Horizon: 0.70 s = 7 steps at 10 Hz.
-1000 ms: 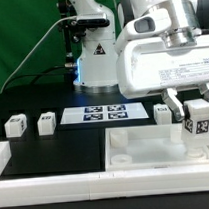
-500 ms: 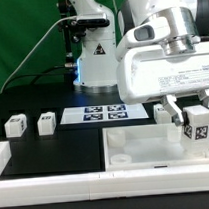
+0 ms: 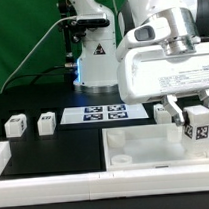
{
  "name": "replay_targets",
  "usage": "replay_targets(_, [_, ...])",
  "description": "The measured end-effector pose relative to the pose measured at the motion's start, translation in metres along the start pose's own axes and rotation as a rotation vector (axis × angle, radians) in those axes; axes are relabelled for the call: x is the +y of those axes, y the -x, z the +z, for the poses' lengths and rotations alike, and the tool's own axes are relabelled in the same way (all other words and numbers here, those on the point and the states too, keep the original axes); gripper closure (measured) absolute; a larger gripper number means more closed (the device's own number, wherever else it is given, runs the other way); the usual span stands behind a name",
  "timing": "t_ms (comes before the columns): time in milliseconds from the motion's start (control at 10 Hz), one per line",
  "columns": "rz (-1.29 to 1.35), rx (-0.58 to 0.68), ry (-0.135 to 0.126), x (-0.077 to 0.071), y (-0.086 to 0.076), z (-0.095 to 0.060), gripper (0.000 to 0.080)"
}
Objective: Assemble one leg
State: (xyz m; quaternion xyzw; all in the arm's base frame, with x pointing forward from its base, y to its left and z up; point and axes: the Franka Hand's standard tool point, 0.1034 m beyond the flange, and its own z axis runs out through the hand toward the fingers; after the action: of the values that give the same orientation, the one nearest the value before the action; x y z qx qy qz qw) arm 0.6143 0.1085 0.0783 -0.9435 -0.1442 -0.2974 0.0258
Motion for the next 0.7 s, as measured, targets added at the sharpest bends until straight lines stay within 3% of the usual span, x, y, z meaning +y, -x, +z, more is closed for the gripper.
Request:
replay_targets(100, [0.0, -0.008, -0.002, 0.0, 0.0007, 0.0001, 0.0506])
replay_targets(300, [0.0, -0.015, -0.003, 0.0007, 0.0009, -0.0004, 0.026])
replay_targets(400, [0.0, -0.015, -0.002, 0.0012, 0.001, -0.0004, 0.026])
replay_targets(500, [0.001, -0.015, -0.002, 0.0013, 0.001, -0.0005, 0.0171])
replay_targets(700, [0.002, -0.014, -0.001, 0.0024, 0.0009, -0.0007, 0.0151])
